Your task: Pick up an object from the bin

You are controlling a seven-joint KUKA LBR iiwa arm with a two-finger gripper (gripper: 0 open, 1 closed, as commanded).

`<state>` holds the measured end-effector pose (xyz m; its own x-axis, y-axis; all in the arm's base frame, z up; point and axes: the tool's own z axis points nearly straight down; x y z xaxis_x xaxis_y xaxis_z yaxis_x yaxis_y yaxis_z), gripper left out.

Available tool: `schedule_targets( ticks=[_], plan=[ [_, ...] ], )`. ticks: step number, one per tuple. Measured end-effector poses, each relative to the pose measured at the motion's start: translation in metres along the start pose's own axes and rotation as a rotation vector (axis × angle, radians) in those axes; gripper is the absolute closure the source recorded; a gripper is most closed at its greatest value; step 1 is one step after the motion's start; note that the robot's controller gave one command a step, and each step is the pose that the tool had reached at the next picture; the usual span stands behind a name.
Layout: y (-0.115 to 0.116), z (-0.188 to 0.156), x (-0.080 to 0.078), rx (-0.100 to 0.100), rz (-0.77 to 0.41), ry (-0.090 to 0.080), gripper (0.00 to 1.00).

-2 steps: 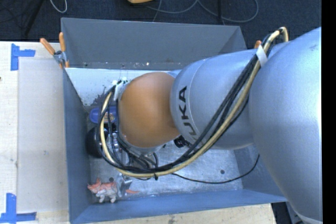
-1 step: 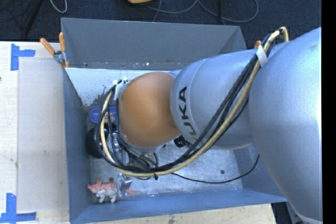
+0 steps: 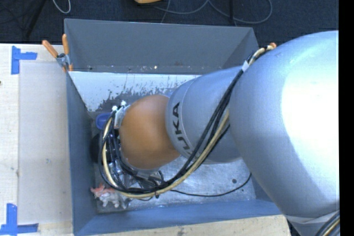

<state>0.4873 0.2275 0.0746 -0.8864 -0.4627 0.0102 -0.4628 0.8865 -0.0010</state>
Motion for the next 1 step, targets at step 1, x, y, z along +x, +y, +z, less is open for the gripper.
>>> schedule_targets(
  ticks=[1],
  plan=[
    [0.0000,0.0000,0.0000,0.000,0.001,0.000,1.00]
  ],
)
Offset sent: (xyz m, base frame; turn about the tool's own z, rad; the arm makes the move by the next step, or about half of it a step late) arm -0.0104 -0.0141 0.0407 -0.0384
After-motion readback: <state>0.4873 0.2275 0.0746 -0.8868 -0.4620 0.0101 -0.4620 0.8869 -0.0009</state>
